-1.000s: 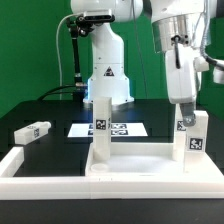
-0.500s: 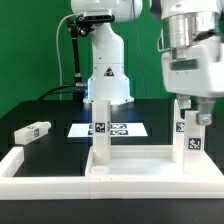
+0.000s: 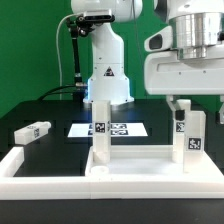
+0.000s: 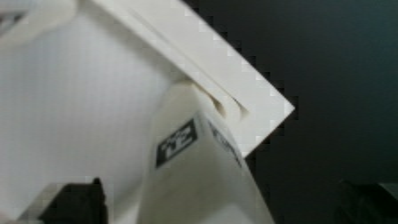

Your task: Assemble desk

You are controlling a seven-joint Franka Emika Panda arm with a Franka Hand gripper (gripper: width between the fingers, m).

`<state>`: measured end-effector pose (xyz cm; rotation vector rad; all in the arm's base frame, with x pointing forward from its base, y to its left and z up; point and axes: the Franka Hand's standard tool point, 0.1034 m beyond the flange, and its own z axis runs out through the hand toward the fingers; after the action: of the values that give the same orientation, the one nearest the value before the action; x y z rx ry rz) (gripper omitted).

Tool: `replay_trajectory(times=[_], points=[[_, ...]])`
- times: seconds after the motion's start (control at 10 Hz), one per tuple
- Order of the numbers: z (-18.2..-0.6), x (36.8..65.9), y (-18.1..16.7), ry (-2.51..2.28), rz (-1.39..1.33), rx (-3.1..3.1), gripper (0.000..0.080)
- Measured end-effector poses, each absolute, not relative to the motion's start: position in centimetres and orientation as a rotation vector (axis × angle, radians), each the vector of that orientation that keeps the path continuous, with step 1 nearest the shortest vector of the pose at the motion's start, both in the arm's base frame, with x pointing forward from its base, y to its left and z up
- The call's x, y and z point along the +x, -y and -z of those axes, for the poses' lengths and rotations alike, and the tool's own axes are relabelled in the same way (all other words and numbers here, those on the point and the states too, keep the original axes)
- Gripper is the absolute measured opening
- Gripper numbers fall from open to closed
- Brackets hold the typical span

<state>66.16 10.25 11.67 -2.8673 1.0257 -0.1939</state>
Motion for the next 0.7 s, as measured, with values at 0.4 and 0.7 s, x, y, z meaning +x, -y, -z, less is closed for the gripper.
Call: replay_trajectory(times=[0.4,0.7], points=[[-11.52,66.58,-9.88,-0.432,0.222,-3.038,0.0649],[-11.49,66.58,-9.74,-0.528,0.218,-3.021,0.0428]])
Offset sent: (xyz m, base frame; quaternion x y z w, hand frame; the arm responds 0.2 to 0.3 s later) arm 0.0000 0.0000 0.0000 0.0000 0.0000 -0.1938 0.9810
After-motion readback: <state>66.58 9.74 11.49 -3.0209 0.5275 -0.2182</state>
